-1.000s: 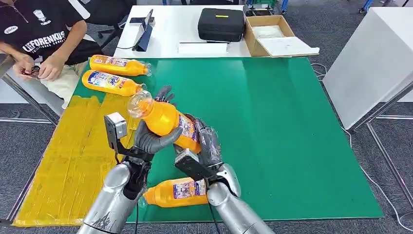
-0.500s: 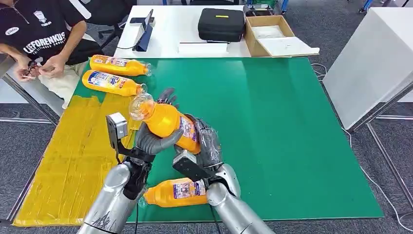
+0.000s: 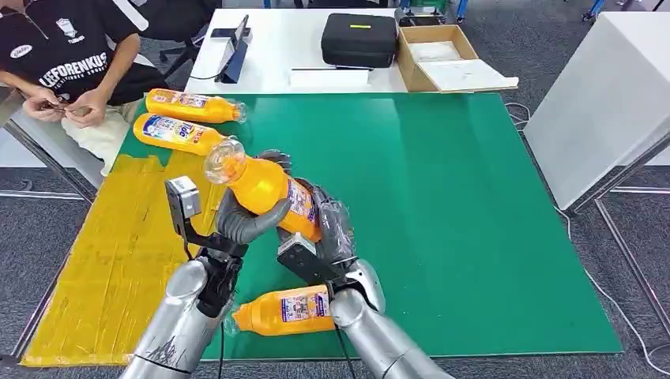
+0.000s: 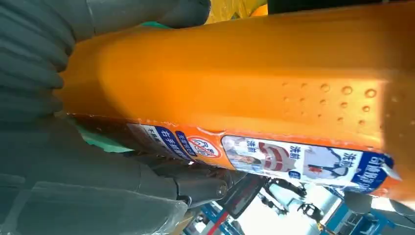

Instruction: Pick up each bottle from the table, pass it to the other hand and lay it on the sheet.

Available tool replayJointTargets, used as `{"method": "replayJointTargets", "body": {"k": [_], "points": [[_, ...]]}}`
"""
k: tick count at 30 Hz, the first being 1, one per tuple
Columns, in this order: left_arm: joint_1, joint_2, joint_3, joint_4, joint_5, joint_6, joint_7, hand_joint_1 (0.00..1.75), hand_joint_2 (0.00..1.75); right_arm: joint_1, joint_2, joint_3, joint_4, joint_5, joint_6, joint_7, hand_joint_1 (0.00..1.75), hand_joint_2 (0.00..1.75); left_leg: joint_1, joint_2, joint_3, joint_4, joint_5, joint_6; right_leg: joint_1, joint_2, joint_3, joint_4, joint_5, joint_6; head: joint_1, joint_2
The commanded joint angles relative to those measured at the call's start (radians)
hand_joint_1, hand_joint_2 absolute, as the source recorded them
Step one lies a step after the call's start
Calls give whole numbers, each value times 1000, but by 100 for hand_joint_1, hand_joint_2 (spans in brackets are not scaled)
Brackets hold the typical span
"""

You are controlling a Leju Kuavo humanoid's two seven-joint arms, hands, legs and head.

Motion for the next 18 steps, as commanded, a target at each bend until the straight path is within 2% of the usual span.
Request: {"method": "replayJointTargets", "body": {"k": [1,6,7,8,13,15,16,17,18], "points": [[-20,0,-19,50,11,-3,12,175,175,-75,0,52,79,-21,3,0,175,175,1,0,3,0,-1,-4,1,-1,3,0,-1,-2,0,0],[-18,-2,-15,58,18,-1,13,175,175,-50,-7,34,71,-15,-11,-15,175,175,1,-1,2,0,0,-3,1,-1,3,-1,-1,-2,0,0],[-16,-2,-14,58,20,-1,13,175,175,-44,-9,32,67,-13,-12,-15,175,175,2,0,6,0,-2,-6,2,-2,7,-1,-2,-4,0,0],[-14,-3,-13,58,21,-1,12,175,175,-40,-11,31,64,-12,-14,-16,175,175,1,-1,2,0,-1,-3,1,-2,3,-1,-1,-2,0,0],[-7,-5,-9,56,24,0,11,175,175,-26,-15,18,49,-6,-13,-18,175,175,1,-1,4,-1,-1,-4,1,-2,4,-2,-1,-2,0,0],[-7,-5,-9,56,24,0,11,175,175,-26,-15,18,49,-6,-13,-18,175,175,3,0,9,-1,-3,-9,3,-3,11,-2,-3,-5,0,0],[-7,-5,-9,56,24,0,11,175,175,-26,-15,18,49,-6,-13,-18,175,175,1,-1,3,-1,-1,-3,1,-2,3,-1,-1,-2,0,0],[-5,-7,-6,51,24,1,11,175,175,-23,-16,7,40,-7,-18,-19,143,175,1,-1,4,0,-1,-4,2,-2,5,-1,-1,-2,0,0],[-2,-8,0,43,25,4,10,175,175,-18,-19,3,25,-2,-25,-24,0,175,2,-1,5,0,-2,-5,2,-2,6,-1,-2,-3,0,0]]}}
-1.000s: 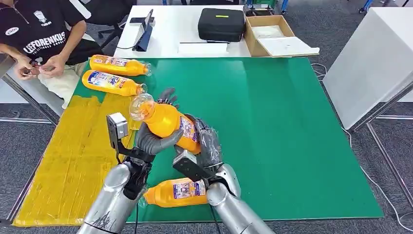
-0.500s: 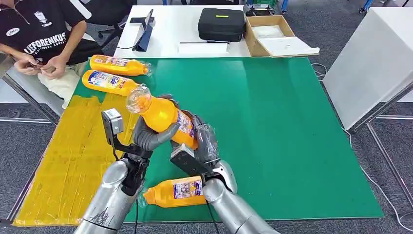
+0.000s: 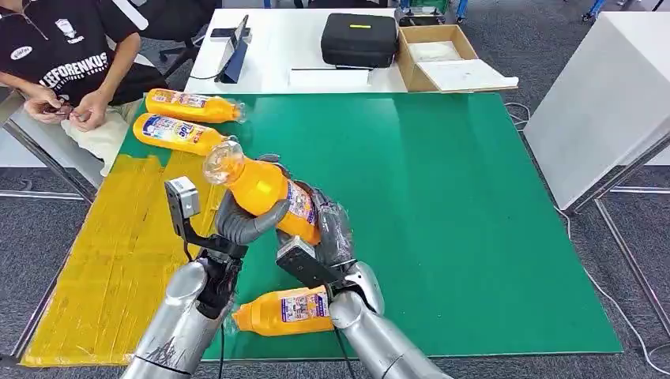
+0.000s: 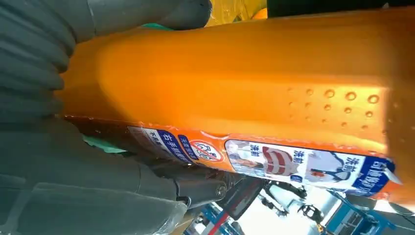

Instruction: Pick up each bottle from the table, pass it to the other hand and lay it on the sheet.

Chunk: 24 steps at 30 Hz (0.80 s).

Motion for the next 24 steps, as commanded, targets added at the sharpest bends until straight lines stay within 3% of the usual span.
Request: {"method": "replayJointTargets", "body": {"k": [1,4,8,10,15,16,17,19,21,24], "points": [[-1,-8,4,17,-8,15,-8,175,175,-11,-25,-5,-23,18,-9,-1,0,175,1,-1,3,-1,-1,-3,1,-2,4,-1,-1,-2,0,0],[35,8,39,-58,-31,53,-17,175,175,75,-82,-12,-256,44,31,59,0,175,2,0,6,0,-2,-6,2,-2,7,-1,-2,-3,0,0],[95,36,109,-106,-36,64,-27,175,175,290,-199,-28,-714,108,127,148,0,175,2,-2,3,-1,-1,-3,1,-3,5,-2,-1,-2,0,0],[104,49,133,-96,-32,74,-30,175,175,351,-241,-28,-846,134,129,169,0,175,1,-2,3,-1,-1,-3,1,-3,4,-2,-2,-2,0,0],[118,49,170,-95,-114,201,-77,175,175,452,-323,-30,-993,157,88,192,0,175,2,-5,4,0,-3,-5,2,-6,7,-2,-3,-3,0,0],[131,48,175,-112,-168,267,-105,175,175,474,-336,-33,-1020,161,76,193,0,175,1,-4,2,-1,-1,-3,1,-4,3,-2,-2,-2,0,0],[160,44,183,-162,-371,482,-167,175,175,507,-362,-33,-1069,185,58,202,0,175,1,-5,3,-1,-2,-5,1,-6,5,-2,-3,-3,0,0],[199,53,176,-221,-472,562,-182,175,175,535,-390,-31,-1113,190,53,205,0,175,1,-3,3,-1,-3,-4,1,-3,4,-2,-3,-2,0,0],[228,72,167,-254,-711,742,-171,175,175,550,-415,-30,-1150,203,31,204,0,175,1,-1,1,0,-3,-4,2,-1,2,-2,-2,-2,0,0],[238,77,171,-257,-709,742,-171,175,175,549,-420,-31,-1154,204,32,205,0,175,1,0,4,0,-4,-5,1,-2,5,-2,-3,-3,0,0]]}}
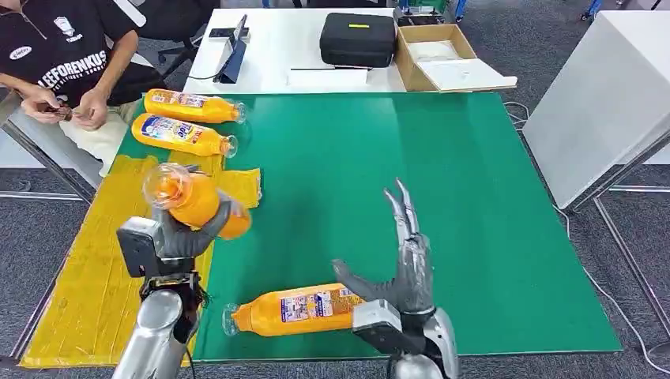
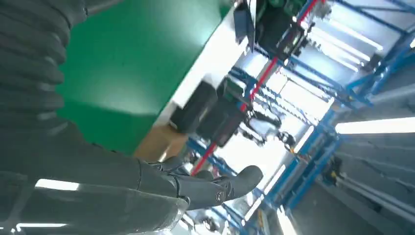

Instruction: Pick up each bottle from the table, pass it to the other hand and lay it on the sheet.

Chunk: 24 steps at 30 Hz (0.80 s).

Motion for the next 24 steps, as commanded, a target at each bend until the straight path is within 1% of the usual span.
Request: {"method": "replayJointTargets", "body": {"k": [1,2,3,4,6,7,8,9,10,13,14,15,16,17,18,20,21,22,23,24], "points": [[60,38,20,-83,-230,171,3,175,175,68,-127,-1,-188,15,-17,7,0,175,1,-2,3,0,-1,-3,1,-2,3,-1,-2,-2,0,0],[56,47,14,-71,-340,248,-6,175,175,65,-124,-3,-189,20,-26,7,0,175,1,-1,4,0,-2,-4,1,-2,5,-1,-2,-2,0,0],[61,54,9,-61,-446,313,20,175,175,67,-138,2,-200,27,-43,5,0,175,2,-1,6,0,-3,-5,2,-1,6,-1,-2,-3,0,0],[66,64,7,-55,-504,343,35,175,175,70,-151,2,-210,27,-55,5,0,175,1,0,3,0,-1,-4,1,-1,4,-1,-1,-2,0,0],[77,84,8,-31,-673,401,80,175,175,86,-188,-3,-233,25,-86,11,0,175,2,0,6,0,-2,-6,2,-1,6,-1,-2,-4,0,0],[85,64,43,-39,-788,401,91,175,175,103,-197,-9,-241,22,-95,12,0,175,1,-1,4,-1,-1,-4,1,-1,4,-2,-1,-2,0,0],[91,57,50,-40,-793,401,85,175,175,113,-203,-10,-246,22,-98,11,0,175,1,-1,6,-2,-2,-4,1,-2,6,-2,-1,-3,0,0],[91,57,50,-40,-793,401,85,175,175,113,-203,-10,-246,22,-98,11,0,175,1,-2,4,-1,-1,-3,1,-2,4,-1,-1,-1,0,0],[91,57,50,-40,-793,401,85,175,175,113,-203,-10,-246,22,-98,11,0,175,1,-1,6,-1,-2,-4,1,-1,6,-2,-2,-2,0,0],[91,57,50,-40,-793,401,85,175,175,113,-203,-10,-246,22,-98,11,0,175,1,0,4,-1,-1,-3,1,-1,4,-1,-1,-2,0,0],[90,50,64,-42,-854,401,89,175,175,116,-200,-8,-244,22,-104,10,0,175,1,0,5,-1,-2,-4,1,-1,5,-1,-1,-2,0,0],[93,29,90,-48,-976,401,101,175,175,127,-204,-8,-246,19,-107,9,0,175,2,1,7,-1,-3,-5,2,-1,7,-1,-2,-3,0,0],[98,20,106,-50,-1060,401,124,175,175,134,-209,-7,-246,16,-107,6,0,175,1,-1,5,-1,-2,-4,1,-2,5,-1,-1,-2,0,0],[102,21,102,-46,-1131,401,156,175,175,138,-210,-8,-244,8,-110,1,0,175,2,-1,6,-1,-2,-5,2,-2,7,-2,-2,-3,0,0],[103,29,94,-37,-1203,401,193,175,175,134,-211,-6,-239,1,-110,-5,0,175,1,-2,4,-1,-1,-3,1,-2,4,-1,-1,-2,0,0],[96,60,44,3,-1270,401,262,175,175,125,-208,-6,-232,-6,-114,-9,0,175,1,-1,7,-1,-2,-5,1,-2,8,-2,-2,-3,0,0],[109,109,-1,3,-1252,401,303,175,175,123,-210,-2,-231,-8,-113,-12,0,175,2,0,8,-1,-3,-6,2,-1,8,-2,-2,-3,0,0],[88,100,-11,41,-1286,401,320,175,175,118,-210,-3,-227,-9,-115,-11,0,175,0,0,4,-1,-1,-2,0,-1,4,-1,0,-1,0,0],[77,107,-28,73,-1303,401,344,175,175,115,-211,-4,-226,-14,-109,-9,0,175,1,-1,7,-2,-1,-4,1,-2,6,-2,-1,-2,0,0],[70,111,-34,86,-1305,401,350,175,175,112,-212,-3,-221,-14,-114,-11,0,175,1,0,5,-2,-1,-4,1,-2,5,-2,-1,-2,0,0]]}}
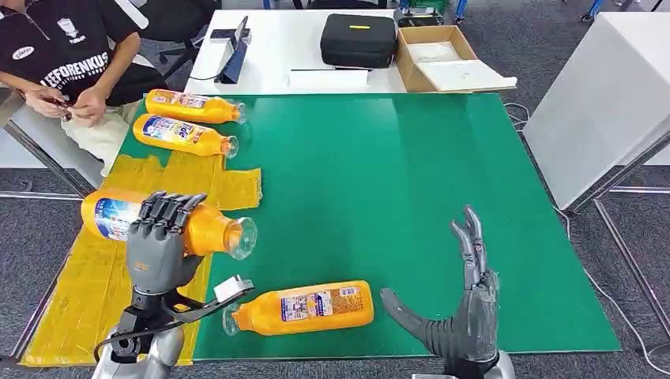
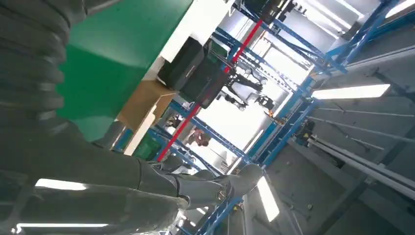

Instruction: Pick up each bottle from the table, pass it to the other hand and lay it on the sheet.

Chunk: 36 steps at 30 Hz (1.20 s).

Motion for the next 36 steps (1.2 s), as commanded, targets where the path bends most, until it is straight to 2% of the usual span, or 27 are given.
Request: {"method": "replayJointTargets", "body": {"k": [1,2,3,4,8,10,16,20,21,27,28,29,31,32,35,36], "points": [[-56,74,-93,203,-103,3,162,175,175,-28,-32,6,38,-32,-7,-17,0,175,1,-1,3,-1,0,-3,1,-2,4,-2,0,-2,0,0],[-69,111,-124,260,-105,3,223,175,175,-32,-35,11,44,-43,-3,-26,0,175,0,-2,4,-2,0,-3,0,-2,4,-2,0,-2,-1,0],[-74,117,-133,276,-105,3,235,175,175,-32,-33,11,47,-42,-4,-28,0,175,2,-2,8,-3,-1,-6,2,-4,9,-3,-1,-4,0,0],[-97,155,-172,360,-105,3,316,175,175,-34,-37,19,52,-38,1,-35,0,175,0,-2,4,-2,0,-3,0,-2,5,-2,0,-2,0,0],[-160,142,-109,535,-98,3,320,175,175,-42,-43,37,65,-34,-1,-38,0,175,0,-1,6,-3,1,-3,0,-1,5,-2,0,-2,0,0],[-234,141,-65,687,-90,3,306,175,175,-50,-37,46,75,-26,8,-34,0,175,1,-1,5,-2,0,-4,1,-2,5,-2,0,-2,0,0],[-290,131,-11,822,-86,3,307,175,175,-64,-18,60,95,-6,25,-25,0,175,2,-1,7,-2,0,-6,2,-1,8,-3,0,-3,0,0],[-297,132,19,869,-87,3,314,175,175,-79,-13,63,103,-5,37,-23,0,175,1,0,4,-1,0,-3,1,0,4,-1,0,-2,0,0],[-296,136,26,877,-93,3,322,175,175,-82,-12,63,105,-7,42,-23,0,175,2,1,8,-2,-1,-7,2,0,9,-2,-1,-4,0,0],[-300,137,48,910,-91,3,337,175,175,-83,-12,64,111,-8,49,-23,0,175,1,-1,2,-1,0,-3,1,0,2,-1,0,-2,0,0],[-298,133,64,904,-92,3,341,154,175,-84,-14,66,113,-7,53,-23,0,175,2,0,7,-1,-1,-6,2,-1,7,-1,-1,-4,0,0],[-293,132,69,898,-92,3,344,0,175,-82,-15,66,115,-7,54,-23,0,175,1,0,3,-1,0,-3,1,0,4,-1,0,-2,0,0],[-290,129,86,917,-79,3,335,0,175,-77,-17,68,117,2,60,-20,0,175,2,2,7,-1,-1,-6,2,2,8,-2,-1,-4,0,0],[-290,129,86,917,-79,3,335,0,175,-77,-17,68,117,2,60,-20,0,175,1,1,4,-1,0,-3,1,2,4,-1,0,-2,0,0],[-290,129,86,917,-79,3,335,0,175,-77,-17,68,117,2,60,-20,0,175,1,2,5,-1,0,-3,1,2,4,-1,0,-2,0,0],[-290,129,86,917,-79,3,335,0,175,-77,-17,68,117,2,60,-20,0,175,3,3,9,-2,-1,-7,2,2,8,-2,0,-4,0,0]]}}
